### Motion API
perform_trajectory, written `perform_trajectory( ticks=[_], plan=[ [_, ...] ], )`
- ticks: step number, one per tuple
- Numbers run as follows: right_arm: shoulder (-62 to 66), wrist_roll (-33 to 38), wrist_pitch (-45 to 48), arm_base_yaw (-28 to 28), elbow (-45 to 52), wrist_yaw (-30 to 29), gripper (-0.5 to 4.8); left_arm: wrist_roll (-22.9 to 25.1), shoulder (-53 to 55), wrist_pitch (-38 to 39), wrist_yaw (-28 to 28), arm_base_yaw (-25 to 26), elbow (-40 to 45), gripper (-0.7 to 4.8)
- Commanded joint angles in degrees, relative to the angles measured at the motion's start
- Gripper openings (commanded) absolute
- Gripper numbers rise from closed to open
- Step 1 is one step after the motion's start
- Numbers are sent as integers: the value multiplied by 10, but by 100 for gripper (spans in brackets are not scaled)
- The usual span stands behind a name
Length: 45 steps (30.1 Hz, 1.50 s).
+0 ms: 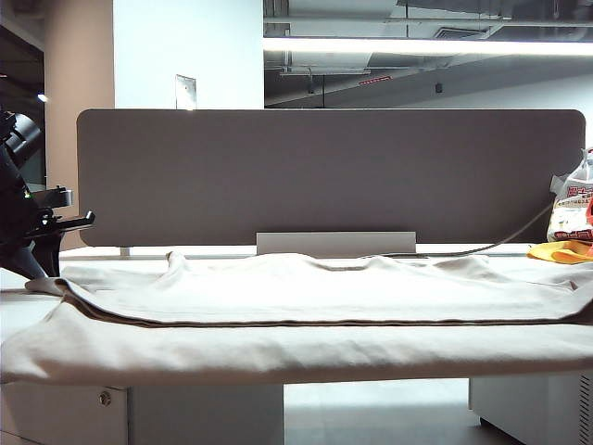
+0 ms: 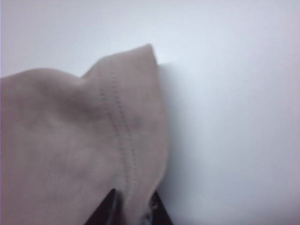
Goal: Fold the bottom side of the T-shirt horizontally towards the center, about one-third of the way, then fold the sleeve back towards the center, creating a straight line along the edge of the T-shirt, and finally fold the bottom of the T-shirt up towards the top, creating a neat rectangle.
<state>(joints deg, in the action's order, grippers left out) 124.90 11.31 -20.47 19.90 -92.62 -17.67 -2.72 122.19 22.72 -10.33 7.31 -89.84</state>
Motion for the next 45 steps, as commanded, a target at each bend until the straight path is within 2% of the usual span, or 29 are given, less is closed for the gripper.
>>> perform_trajectory(
  ticks=[1,4,14,19,23,30,45],
  plan=[
    [0,0,3,-3,0,-6,22,-2,11,38,-15,-7,7,37],
    [0,1,14,-3,0,-31,-5,5,11,36,-30,-13,7,-8],
    [-2,2,24,-6,-1,-54,-5,9,10,36,-34,-21,-5,-6],
    [-3,3,21,-7,-13,-76,-5,11,7,79,-35,-22,-53,-6],
    [-4,3,9,-14,-34,-81,-5,30,7,115,-34,-33,-95,-6],
    [-13,3,-11,-43,-65,-95,-5,31,7,135,-41,-79,-142,-6],
    [-43,3,-31,-144,-72,-120,-5,31,3,125,-54,-222,-143,-6]
  ],
)
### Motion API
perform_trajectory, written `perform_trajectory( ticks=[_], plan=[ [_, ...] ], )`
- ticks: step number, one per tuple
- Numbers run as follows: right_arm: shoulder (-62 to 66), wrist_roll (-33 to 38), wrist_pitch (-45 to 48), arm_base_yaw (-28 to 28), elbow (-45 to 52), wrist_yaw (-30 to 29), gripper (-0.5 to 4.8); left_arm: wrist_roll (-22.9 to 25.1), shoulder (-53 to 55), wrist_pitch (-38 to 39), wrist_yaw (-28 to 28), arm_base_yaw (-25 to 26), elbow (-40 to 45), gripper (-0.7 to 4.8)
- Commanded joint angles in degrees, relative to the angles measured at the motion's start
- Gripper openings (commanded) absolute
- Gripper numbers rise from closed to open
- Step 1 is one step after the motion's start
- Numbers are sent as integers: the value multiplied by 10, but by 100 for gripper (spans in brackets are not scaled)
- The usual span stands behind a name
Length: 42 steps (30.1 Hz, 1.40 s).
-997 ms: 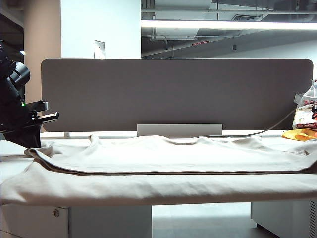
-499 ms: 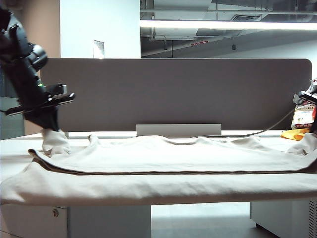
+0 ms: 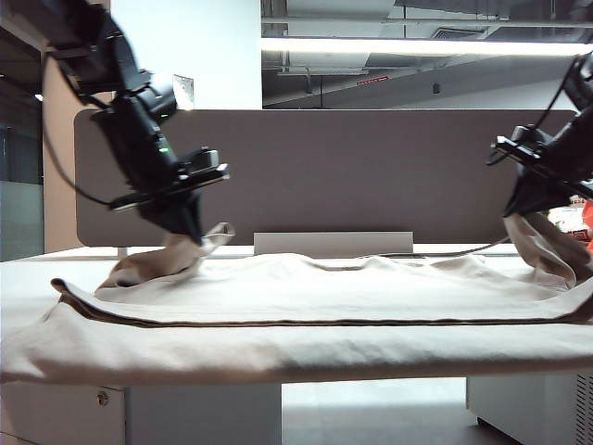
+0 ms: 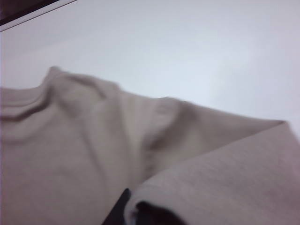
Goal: Fold the bottom side of the T-shirt horizontally towards the center, about one-third of the way, then fold the sleeve back towards the center, creating a straight line along the edge of the T-shirt, and finally fold the bottom of the T-shirt up towards the top, creating a neat rectangle.
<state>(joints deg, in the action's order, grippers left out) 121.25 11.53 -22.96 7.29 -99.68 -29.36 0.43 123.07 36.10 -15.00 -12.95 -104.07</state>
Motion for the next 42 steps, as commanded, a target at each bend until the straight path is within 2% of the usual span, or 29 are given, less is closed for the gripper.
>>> perform_trajectory(
  ticks=[1,7,11,12,15,16,17,26,28,30,31,33,42],
  plan=[
    [-7,1,-8,-26,-1,-4,-5,0,-6,-10,-7,-26,-1,-6],
    [-7,1,-5,-74,-1,-1,-5,-30,-6,-40,-12,-62,-1,-6],
    [-7,1,1,-88,-1,-2,-5,-39,-4,-50,-38,-72,-1,6],
    [-7,1,0,-90,-1,-1,-5,-38,-4,-49,-42,-72,-1,49],
    [-7,5,-3,-92,-1,-2,-5,-39,-5,-49,-47,-73,-1,330],
    [-7,5,-5,-92,-1,-2,-5,-39,-5,-50,-47,-73,-1,444],
    [-7,5,-7,-92,-1,-2,-5,-39,-5,-50,-47,-73,-1,479],
    [-7,5,9,-93,-1,-2,2,-41,-5,-53,-48,-73,-1,479],
    [-7,5,12,-93,-1,-4,78,-46,-5,-51,-56,-73,-1,479],
    [-7,9,12,-93,-1,-26,214,-56,-5,-54,-58,-73,-1,479],
    [-7,12,12,-94,-1,-42,252,-56,-5,-56,-58,-73,-1,479],
    [-7,18,11,-99,-1,-68,262,-56,-5,-61,-58,-73,-1,479],
    [-7,35,-4,-133,-1,-83,259,-72,-5,-66,-57,-73,-1,479]
  ],
)
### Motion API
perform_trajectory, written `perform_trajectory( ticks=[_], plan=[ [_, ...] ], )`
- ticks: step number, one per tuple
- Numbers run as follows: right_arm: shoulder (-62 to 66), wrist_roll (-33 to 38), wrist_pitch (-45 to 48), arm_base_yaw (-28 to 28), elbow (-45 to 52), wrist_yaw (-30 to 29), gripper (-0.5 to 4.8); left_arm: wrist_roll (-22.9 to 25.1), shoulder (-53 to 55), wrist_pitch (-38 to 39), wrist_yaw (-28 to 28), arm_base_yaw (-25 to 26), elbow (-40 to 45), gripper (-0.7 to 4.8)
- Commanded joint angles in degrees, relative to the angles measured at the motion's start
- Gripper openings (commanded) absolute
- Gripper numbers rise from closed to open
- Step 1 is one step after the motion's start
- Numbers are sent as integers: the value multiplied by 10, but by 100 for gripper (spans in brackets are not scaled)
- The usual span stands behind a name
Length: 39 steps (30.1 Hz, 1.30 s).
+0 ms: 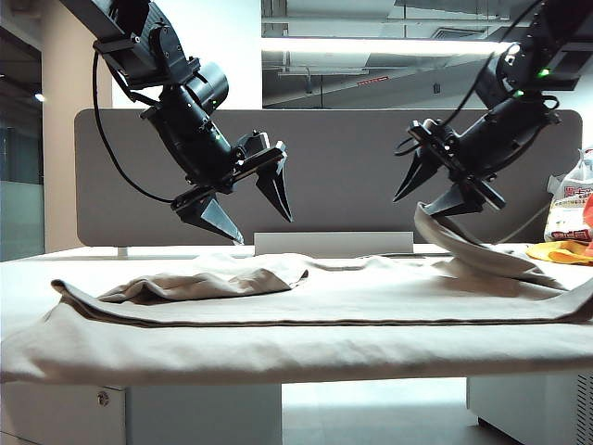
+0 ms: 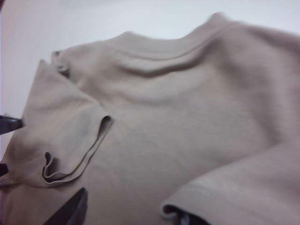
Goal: Fold the bottom side of the T-shirt horizontally towards the center, about one-third of the way, then fold the sleeve back towards the center, creating a straight line along the edge of the T-shirt, and finally fold the bottom of the T-shirt up towards the top, creating a neat rectangle.
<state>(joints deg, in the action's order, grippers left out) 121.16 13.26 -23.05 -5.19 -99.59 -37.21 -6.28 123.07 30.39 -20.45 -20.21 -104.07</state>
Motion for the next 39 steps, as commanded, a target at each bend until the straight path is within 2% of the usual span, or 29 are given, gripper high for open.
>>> perform_trajectory(
  ticks=[1,3,4,5,10,13,17,20,23,25,27,29,34,37,39],
  plan=[
    [-6,20,-9,-13,-2,-3,241,-10,-5,-10,-2,0,-1,479],
    [-4,17,-23,-20,-1,29,180,-20,-5,-12,-3,0,-1,479],
    [-4,17,-36,-23,-1,68,142,-26,-5,-11,-3,0,-1,479],
    [-4,17,-48,-26,-1,105,126,-30,-5,-11,-4,0,-1,479],
    [-4,-30,-98,-26,-1,275,116,-36,-5,-2,-17,0,-1,479],
    [-4,-68,-118,-23,-1,337,117,-36,-5,5,-17,0,-1,479],
    [-4,-92,-123,-25,-1,346,117,-36,-5,8,-17,0,0,479],
    [-5,-92,-112,-33,-2,310,117,-36,-5,3,-17,0,0,479],
    [-5,-97,-115,-46,-2,310,122,-36,-5,3,-16,0,0,479],
    [-4,-119,-119,-54,-2,318,187,-36,-5,4,-16,0,0,479],
    [-5,-121,-120,-61,-2,342,296,-36,-5,4,-16,0,0,479],
    [-8,-122,-123,-63,-2,359,370,-36,-5,4,-16,0,0,479],
    [-23,-138,-113,-69,-2,407,373,-35,-4,7,-16,0,0,479],
    [-34,-139,-101,-70,-2,410,372,-34,-5,8,-11,0,0,479],
    [-36,-139,-97,-69,-2,410,351,-34,-5,12,-3,0,0,479]
  ],
)
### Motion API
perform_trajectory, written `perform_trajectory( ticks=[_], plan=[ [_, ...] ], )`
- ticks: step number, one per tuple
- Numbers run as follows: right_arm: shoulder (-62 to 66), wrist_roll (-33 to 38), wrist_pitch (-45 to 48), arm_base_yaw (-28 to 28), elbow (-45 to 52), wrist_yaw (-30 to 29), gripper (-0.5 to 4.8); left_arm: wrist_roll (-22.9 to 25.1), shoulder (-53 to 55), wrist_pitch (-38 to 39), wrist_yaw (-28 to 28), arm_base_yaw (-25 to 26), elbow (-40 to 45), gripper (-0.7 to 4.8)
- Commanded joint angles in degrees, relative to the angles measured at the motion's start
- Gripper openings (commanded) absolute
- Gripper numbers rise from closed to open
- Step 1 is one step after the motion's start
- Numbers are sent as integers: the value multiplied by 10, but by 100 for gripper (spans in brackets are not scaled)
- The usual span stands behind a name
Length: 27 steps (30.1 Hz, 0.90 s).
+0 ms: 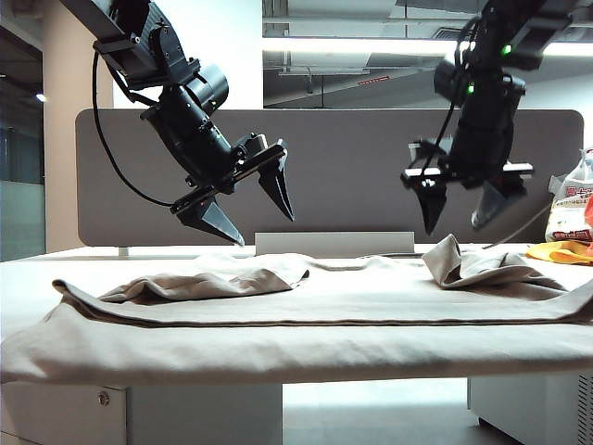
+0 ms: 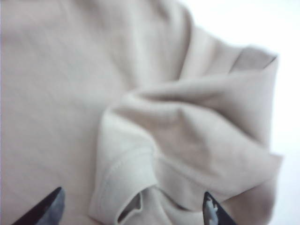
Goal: Fold the bottom side of the T-shirt horizontally towards the center, about one-third of the way, then fold the sleeve back towards the center, creating a straight line along the edge of the T-shirt, and finally fold the bottom of the T-shirt up towards the top, creating a neat rectangle.
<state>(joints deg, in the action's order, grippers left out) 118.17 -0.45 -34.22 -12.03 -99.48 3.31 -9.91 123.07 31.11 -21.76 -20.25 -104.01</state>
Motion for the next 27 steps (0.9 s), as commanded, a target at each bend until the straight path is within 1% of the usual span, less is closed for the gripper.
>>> perform_trajectory(
  ticks=[1,3,4,5,7,11,13,14,15,17,18,19,20,21,23,27],
  plan=[
    [-6,-2,14,1,-3,5,324,3,-5,7,15,1,-1,479],
    [-5,-2,8,5,-2,7,222,25,-5,18,21,2,-1,479],
    [-5,-3,6,8,-2,8,170,35,-6,25,24,2,-1,447],
    [-5,-3,5,11,-2,9,144,47,-6,33,27,2,-1,418],
    [-4,-3,6,18,-2,9,116,61,-6,46,27,2,-1,389],
    [-3,-12,-1,36,-2,9,37,70,-6,66,26,2,-1,389],
    [-3,-12,-12,44,-2,8,29,70,-6,67,26,3,-1,389],
    [-3,-12,-20,48,-2,7,27,70,-6,68,26,5,-1,380],
    [-3,-12,-26,52,-2,4,19,70,-6,70,27,5,-1,347],
    [-3,-13,-37,63,-2,-9,-3,70,-6,70,26,5,-1,241],
    [-3,-12,-42,66,-2,-20,-2,70,-7,70,27,6,-1,197],
    [-3,-9,-45,71,-1,-31,-2,74,-9,70,26,9,-1,157],
    [-3,-3,-47,76,-1,-46,-2,77,-12,71,26,10,-1,134],
    [-3,4,-49,78,0,-57,-2,81,-16,72,33,10,-1,118],
    [-3,13,-49,85,3,-82,-2,87,-25,75,51,10,-1,118],
    [-9,10,-45,87,23,-90,-2,116,-54,81,127,10,-1,110]
  ],
)
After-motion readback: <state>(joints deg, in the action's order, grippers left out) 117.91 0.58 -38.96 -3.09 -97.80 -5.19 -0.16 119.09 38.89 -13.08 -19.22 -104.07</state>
